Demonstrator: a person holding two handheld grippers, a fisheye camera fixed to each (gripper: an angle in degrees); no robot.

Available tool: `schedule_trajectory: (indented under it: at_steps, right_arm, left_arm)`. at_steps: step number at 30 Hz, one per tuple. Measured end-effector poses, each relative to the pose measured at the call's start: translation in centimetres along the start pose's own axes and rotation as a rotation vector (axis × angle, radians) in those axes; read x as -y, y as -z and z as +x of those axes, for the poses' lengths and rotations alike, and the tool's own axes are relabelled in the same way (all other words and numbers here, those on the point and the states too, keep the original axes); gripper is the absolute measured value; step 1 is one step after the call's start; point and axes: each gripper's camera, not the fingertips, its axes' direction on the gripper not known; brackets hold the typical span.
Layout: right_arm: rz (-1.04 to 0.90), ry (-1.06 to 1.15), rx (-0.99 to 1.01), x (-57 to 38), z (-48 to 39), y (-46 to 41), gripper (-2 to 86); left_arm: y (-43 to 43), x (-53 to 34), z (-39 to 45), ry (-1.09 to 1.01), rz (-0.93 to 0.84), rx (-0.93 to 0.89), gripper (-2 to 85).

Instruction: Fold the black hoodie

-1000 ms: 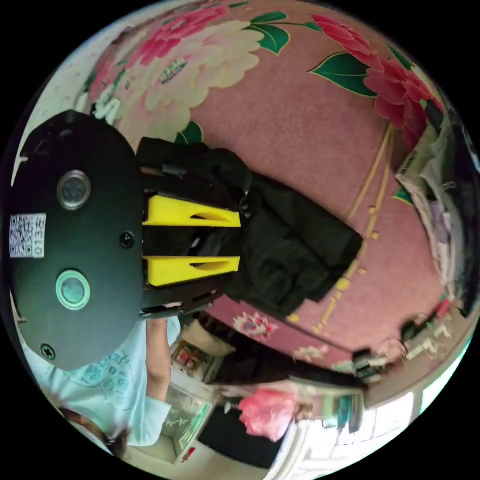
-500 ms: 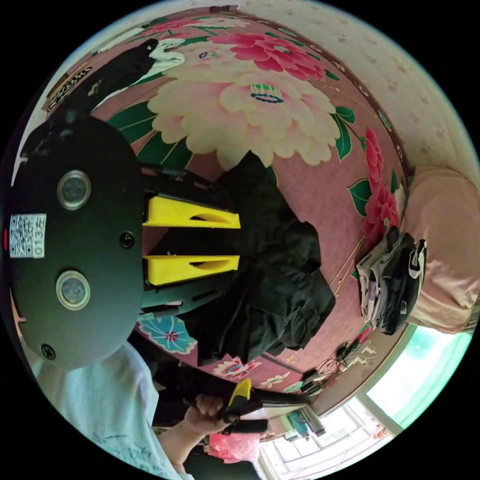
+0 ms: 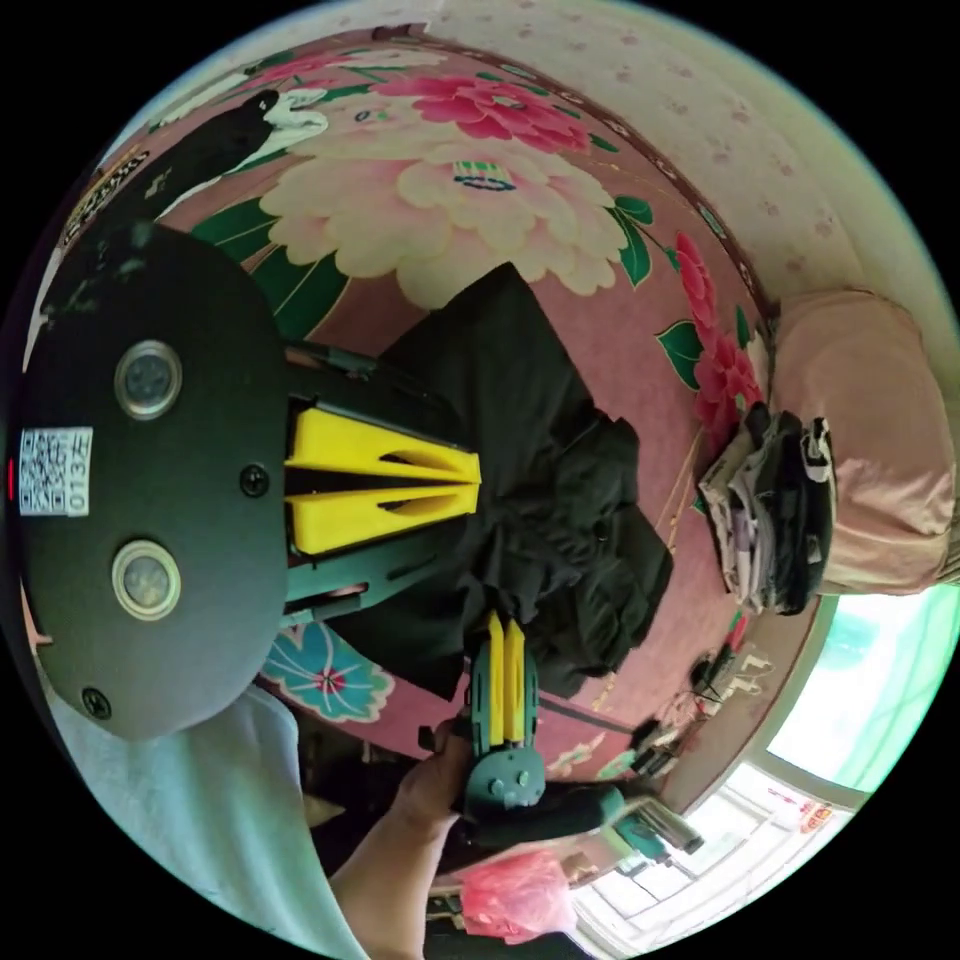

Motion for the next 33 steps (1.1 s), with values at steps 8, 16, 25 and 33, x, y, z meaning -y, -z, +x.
schedule_trajectory:
  at_steps: [8, 16, 25, 33]
  right_arm:
    - [0.227, 0.199, -0.106, 4.3, -11.0, 7.4, 0.6]
    - [-0.09, 0.051, -0.004, 7.3, -9.3, -2.4, 0.0]
    - [0.287, 0.069, -0.125, 11.0, -12.3, 8.1, 0.2]
    - [-0.046, 0.244, -0.177, 15.4, -13.3, -5.8, 0.6]
  left_arm:
    - [-3.2, -1.5, 0.5, -0.082, -0.07, 0.129, 0.3]
    - [-6.2, -2.7, 1.1, -0.117, -0.184, 0.248, 0.0]
    - [2.5, -8.9, -8.4, 0.254, 0.082, 0.135, 8.7]
    - [0.4, -14.4, -17.7, 0.531, 0.03, -0.088, 17.5]
